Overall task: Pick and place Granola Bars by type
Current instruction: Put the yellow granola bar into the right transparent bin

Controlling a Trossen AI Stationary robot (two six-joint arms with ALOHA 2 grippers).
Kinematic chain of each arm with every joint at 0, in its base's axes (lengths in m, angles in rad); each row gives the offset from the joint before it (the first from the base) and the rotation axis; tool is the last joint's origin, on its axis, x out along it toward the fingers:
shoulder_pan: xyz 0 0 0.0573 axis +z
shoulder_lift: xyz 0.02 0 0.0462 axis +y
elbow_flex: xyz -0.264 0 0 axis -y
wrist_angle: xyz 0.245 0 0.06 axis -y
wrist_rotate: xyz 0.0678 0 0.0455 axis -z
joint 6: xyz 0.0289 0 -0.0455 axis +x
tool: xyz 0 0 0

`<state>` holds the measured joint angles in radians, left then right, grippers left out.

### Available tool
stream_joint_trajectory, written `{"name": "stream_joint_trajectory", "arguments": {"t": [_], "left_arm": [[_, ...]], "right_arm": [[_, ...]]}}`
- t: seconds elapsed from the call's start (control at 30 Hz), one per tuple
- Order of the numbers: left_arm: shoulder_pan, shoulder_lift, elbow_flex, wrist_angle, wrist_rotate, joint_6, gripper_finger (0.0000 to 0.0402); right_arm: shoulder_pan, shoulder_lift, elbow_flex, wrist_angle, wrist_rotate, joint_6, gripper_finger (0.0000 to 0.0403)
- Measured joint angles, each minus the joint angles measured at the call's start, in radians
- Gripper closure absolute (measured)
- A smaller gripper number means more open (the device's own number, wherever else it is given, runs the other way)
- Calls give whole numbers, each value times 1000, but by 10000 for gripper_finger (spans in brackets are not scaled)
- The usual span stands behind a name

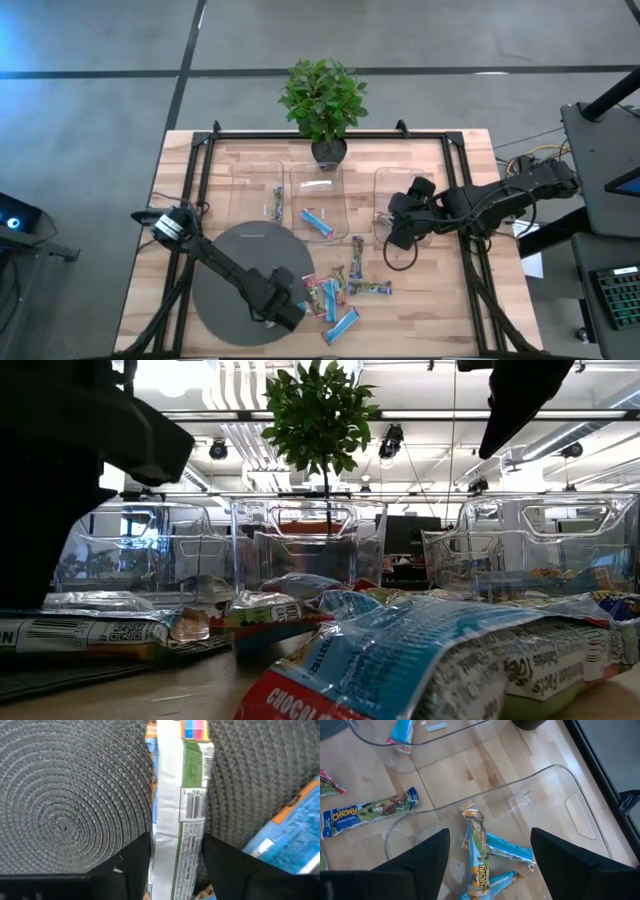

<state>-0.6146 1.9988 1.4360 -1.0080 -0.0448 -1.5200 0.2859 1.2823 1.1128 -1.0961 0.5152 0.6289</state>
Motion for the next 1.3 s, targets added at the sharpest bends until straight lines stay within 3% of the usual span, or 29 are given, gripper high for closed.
{"name": "stream_joint_trajectory", "arguments": {"t": [0.6,0.93,1.3], "left_arm": [[-63,-1,-2,21,25,-78,243],[-63,-1,-29,36,-33,-81,245],[-62,-4,-15,65,-137,-74,317]], "right_arm": [[0,0,-16,8,0,0,144],[0,0,-16,16,0,0,151],[0,-18,-6,131,-115,21,152]]}}
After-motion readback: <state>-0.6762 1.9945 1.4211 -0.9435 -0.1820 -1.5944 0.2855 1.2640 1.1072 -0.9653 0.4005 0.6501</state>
